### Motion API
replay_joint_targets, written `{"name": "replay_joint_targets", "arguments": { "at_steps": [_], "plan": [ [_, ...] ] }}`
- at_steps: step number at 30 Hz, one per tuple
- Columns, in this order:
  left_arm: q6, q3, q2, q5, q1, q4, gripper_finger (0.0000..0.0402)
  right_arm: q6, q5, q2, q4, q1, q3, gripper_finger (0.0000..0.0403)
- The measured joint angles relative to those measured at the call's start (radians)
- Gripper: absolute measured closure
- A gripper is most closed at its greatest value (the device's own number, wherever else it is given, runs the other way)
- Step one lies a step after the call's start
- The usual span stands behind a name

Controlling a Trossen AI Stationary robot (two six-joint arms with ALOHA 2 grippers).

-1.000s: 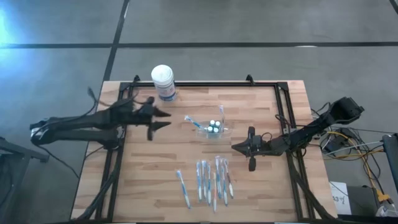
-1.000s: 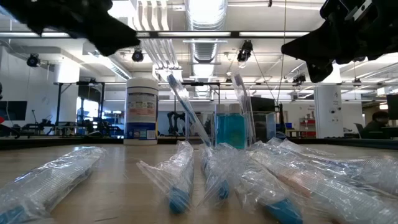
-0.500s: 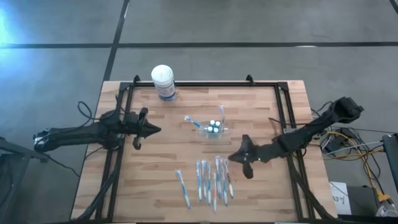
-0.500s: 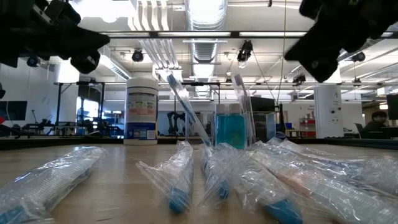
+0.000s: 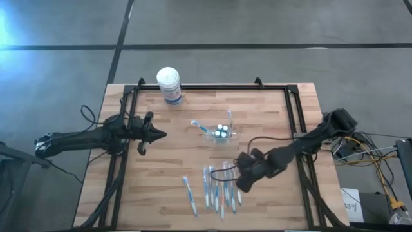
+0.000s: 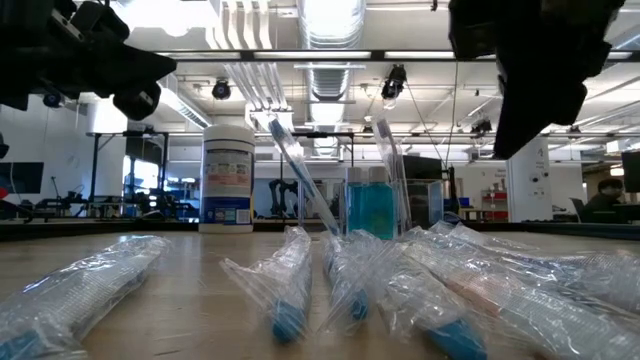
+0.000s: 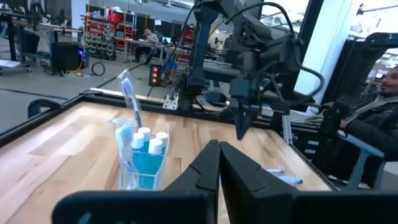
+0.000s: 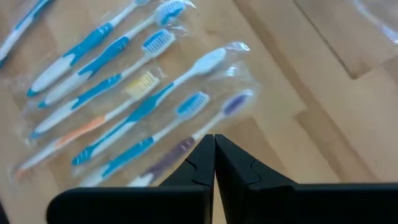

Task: Pick & Place toothbrushing station
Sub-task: Put the purple toothbrush into the transparent organizer

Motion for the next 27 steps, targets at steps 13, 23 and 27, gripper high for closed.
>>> {"name": "replay_joint_targets", "arguments": {
  "at_steps": [13, 23, 27],
  "plan": [
    [0.039, 0.001, 0.0, 0.005, 0.0, 0.0, 0.039, 0.079, -0.075, 0.256, -0.082, -0.026, 0.156, 0.027],
    [0.004, 0.002, 0.0, 0.023, 0.0, -0.019, 0.0395, 0.109, -0.104, 0.276, -0.075, -0.066, 0.121, 0.0209],
    [-0.001, 0.002, 0.001, 0.023, 0.0, -0.025, 0.0396, 0.106, -0.108, 0.277, -0.069, -0.067, 0.1, 0.0218]
  ]
}}
